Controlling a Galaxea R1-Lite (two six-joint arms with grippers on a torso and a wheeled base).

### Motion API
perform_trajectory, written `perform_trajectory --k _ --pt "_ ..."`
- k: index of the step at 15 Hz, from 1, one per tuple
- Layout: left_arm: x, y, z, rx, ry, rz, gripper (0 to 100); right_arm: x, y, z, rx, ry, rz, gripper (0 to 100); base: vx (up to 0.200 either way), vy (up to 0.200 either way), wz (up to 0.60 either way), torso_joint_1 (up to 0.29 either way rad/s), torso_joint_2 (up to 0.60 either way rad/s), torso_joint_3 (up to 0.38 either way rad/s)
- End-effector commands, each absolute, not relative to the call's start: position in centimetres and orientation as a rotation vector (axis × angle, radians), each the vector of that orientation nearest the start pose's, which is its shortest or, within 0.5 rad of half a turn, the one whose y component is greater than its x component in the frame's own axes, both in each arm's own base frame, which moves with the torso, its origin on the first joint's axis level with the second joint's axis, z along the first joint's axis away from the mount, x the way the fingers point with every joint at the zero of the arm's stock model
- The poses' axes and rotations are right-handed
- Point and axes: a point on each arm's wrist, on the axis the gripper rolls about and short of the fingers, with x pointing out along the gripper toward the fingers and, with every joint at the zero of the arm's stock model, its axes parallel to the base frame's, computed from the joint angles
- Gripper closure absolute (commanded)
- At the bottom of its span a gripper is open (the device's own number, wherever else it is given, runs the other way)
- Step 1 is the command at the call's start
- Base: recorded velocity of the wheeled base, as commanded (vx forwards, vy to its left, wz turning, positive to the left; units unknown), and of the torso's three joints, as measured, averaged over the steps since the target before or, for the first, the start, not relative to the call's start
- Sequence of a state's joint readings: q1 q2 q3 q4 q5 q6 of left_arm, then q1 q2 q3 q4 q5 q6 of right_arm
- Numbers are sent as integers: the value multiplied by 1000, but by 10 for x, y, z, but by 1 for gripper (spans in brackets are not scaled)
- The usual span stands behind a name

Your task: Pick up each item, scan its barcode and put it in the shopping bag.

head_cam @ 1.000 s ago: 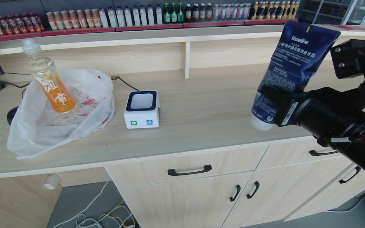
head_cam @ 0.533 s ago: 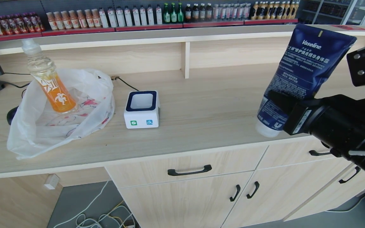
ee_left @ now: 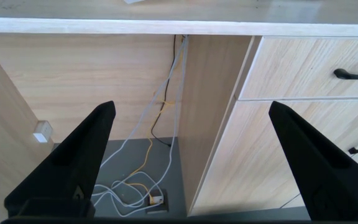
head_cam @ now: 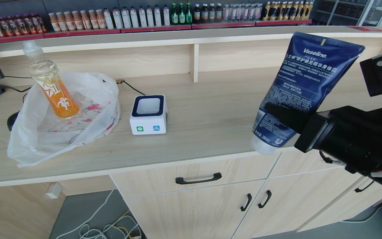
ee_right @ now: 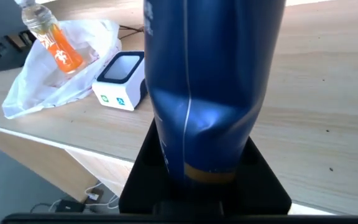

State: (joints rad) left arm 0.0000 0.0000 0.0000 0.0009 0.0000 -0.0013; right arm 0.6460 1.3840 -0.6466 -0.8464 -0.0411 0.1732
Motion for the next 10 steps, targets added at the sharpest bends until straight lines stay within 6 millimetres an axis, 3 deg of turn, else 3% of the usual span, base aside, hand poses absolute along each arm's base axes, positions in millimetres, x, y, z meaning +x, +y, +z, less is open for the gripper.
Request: perform_trajectory --k 1,3,6,10 --pt "-23 0 75 -2 0 0 0 177 134 247 245 -44 691 100 0 0 0 0 0 0" --pt "-23 0 75 -2 0 2 0 171 133 250 289 -24 836 100 0 0 0 0 0 0" --pt "-23 0 75 -2 0 0 0 167 133 251 414 24 893 100 0 0 0 0 0 0" --pt "-23 0 75 -2 2 0 0 159 131 257 441 37 1045 100 0 0 0 0 0 0"
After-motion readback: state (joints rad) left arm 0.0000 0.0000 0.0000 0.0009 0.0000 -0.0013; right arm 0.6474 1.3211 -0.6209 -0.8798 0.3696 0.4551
